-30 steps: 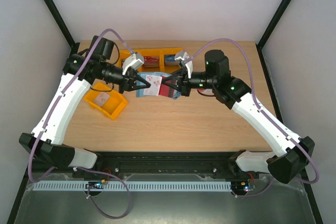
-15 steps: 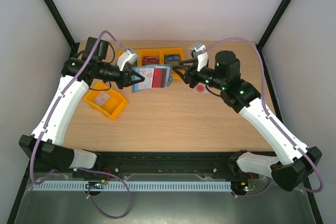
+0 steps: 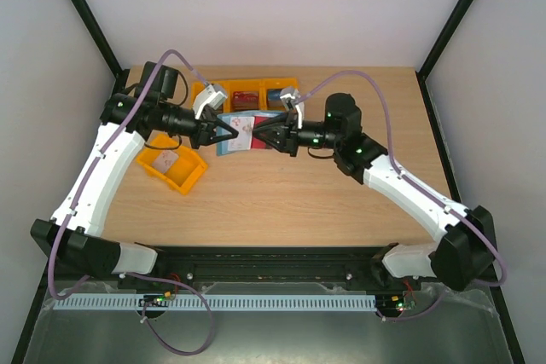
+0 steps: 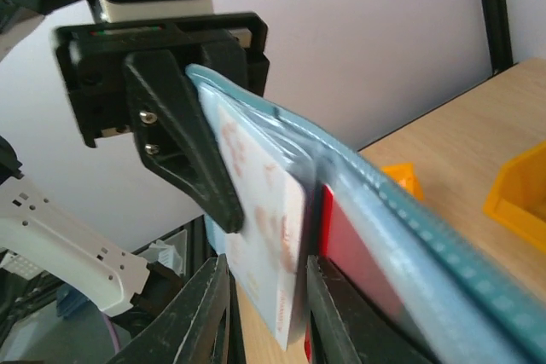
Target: Take the credit cards out of the card holder
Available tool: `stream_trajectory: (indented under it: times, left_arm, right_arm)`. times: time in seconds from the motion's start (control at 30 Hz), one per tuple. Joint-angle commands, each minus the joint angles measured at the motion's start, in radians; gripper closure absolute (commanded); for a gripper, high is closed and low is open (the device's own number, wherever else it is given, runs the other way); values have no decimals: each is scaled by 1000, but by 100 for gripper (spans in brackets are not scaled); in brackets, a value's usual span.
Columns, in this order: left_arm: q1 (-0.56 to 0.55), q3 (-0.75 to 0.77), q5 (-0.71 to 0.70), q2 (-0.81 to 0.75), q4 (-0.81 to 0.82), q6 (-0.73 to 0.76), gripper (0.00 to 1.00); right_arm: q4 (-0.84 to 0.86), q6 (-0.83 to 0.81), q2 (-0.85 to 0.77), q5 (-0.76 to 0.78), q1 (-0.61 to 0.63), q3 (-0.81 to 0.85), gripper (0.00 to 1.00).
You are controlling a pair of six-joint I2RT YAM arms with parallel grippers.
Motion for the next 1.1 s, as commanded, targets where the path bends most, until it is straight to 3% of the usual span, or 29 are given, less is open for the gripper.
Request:
stream_trajectory:
  times: [0.0,0.27,0.37,0.4,0.53,0.6,0.7,0.77,0.87,0.93,1.07]
  left_arm:
    - [-13,31,67,-3,-24,44,98]
    - [-27,53,108,11,-59,87,98]
    - [-26,56,115,13,-62,91,98]
    - [-28,55,113,13,-63,91,98]
    - [-27,52,115,11,-66,95,98]
    - [-27,45,123,9,-72,103,86]
    - [-27,41,124,7,-79,111,81]
    - [-25,41,124,5,-83,117,81]
    - [-24,38,130,2,-81,124,97]
    - [-25,39,135,8,-74,118,98]
    - [-26,47,145,10,-84,132,98]
  right_arm:
    - [85,38,50,-58,-4,29,75]
    - [114,36,75,-77,-3,20,76]
    - [162,55,74,-120,-3,10,96]
    - [161,52,72,-128,-4,11,98]
    - [154,24,46,-131,-5,-4,98]
    - [139,13,37,-124,-5,-5,98]
    - [115,-3,29,-124,-5,-1,98]
    - [94,-22,25,-123,-8,3,98]
    - [61,-35,22,-115,-13,10,98]
    - [34,-43,24,-89,-14,20,88]
    - [-12,-58,30,-18,-20,29,86]
